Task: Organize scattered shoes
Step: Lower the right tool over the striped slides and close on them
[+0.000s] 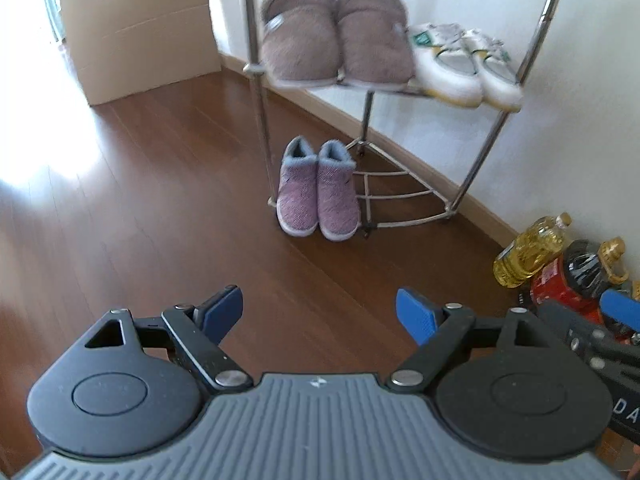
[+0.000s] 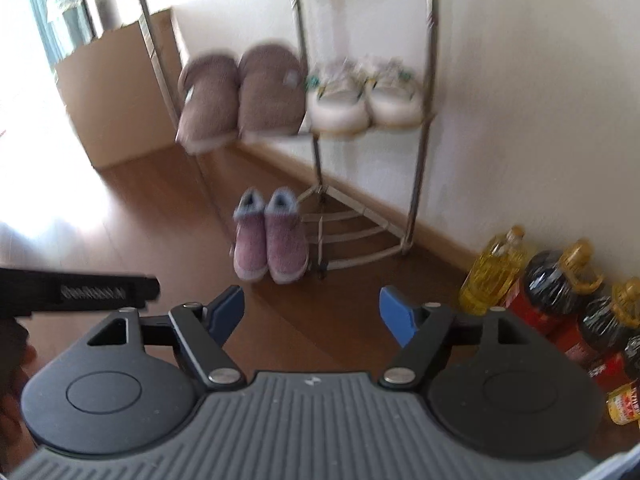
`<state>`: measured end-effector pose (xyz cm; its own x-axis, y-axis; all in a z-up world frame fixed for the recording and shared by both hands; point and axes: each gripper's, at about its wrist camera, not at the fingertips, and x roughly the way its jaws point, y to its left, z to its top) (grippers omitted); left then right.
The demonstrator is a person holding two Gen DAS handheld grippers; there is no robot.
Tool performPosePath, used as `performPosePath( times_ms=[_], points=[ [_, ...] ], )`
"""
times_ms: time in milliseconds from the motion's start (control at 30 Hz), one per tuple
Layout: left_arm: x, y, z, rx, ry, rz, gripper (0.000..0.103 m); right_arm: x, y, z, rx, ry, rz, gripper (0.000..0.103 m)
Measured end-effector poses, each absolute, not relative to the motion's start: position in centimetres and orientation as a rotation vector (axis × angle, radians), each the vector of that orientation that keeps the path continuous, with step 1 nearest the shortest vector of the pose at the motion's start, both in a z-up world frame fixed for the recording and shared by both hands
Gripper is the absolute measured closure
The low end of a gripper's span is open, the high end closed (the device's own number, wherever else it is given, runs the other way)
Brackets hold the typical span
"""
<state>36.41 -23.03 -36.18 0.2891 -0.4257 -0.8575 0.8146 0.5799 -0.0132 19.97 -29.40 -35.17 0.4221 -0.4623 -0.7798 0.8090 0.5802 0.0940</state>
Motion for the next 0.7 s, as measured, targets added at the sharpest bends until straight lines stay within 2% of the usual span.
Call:
performPosePath(
  times_ms=[33, 133, 333, 400, 467, 567, 667, 700],
  points=[
    [36.6, -21.4, -37.7, 0.476, 0.957, -0.857, 0.013, 20.0, -28.8, -36.6, 0.505, 0.813, -0.817, 0.022],
    [37.0, -15.8, -43.1, 0.486, 0.972, -0.797, 0.012, 19.9, -25.6, -43.0, 0.470, 0.958, -0.724, 0.022],
    [34.3, -3.5, -60.1, 0.634, 1.226, -0.641, 0.015, 20.0, -14.7, -61.3, 0.338, 1.343, -0.406, 0.028],
    [33.1, -1.4, -63.3, 0.684, 1.246, -0.630, 0.015, 20.3, -10.6, -67.2, 0.282, 1.417, -0.265, 0.042],
    [32.6, -0.2, -65.3, 0.701, 1.273, -0.617, 0.015, 20.7, -8.7, -70.1, 0.248, 1.447, -0.186, 0.047],
    [32.2, 1.5, -68.6, 0.707, 1.334, -0.590, 0.015, 22.0, -6.0, -76.1, 0.171, 1.493, -0.047, 0.046],
    [31.8, 2.3, -70.8, 0.698, 1.365, -0.587, 0.015, 21.9, -6.3, -79.4, 0.253, 1.504, -0.019, 0.027],
    [31.7, 2.4, -71.2, 0.698, 1.369, -0.588, 0.015, 21.7, -6.7, -79.8, 0.284, 1.504, -0.013, 0.025]
  ],
)
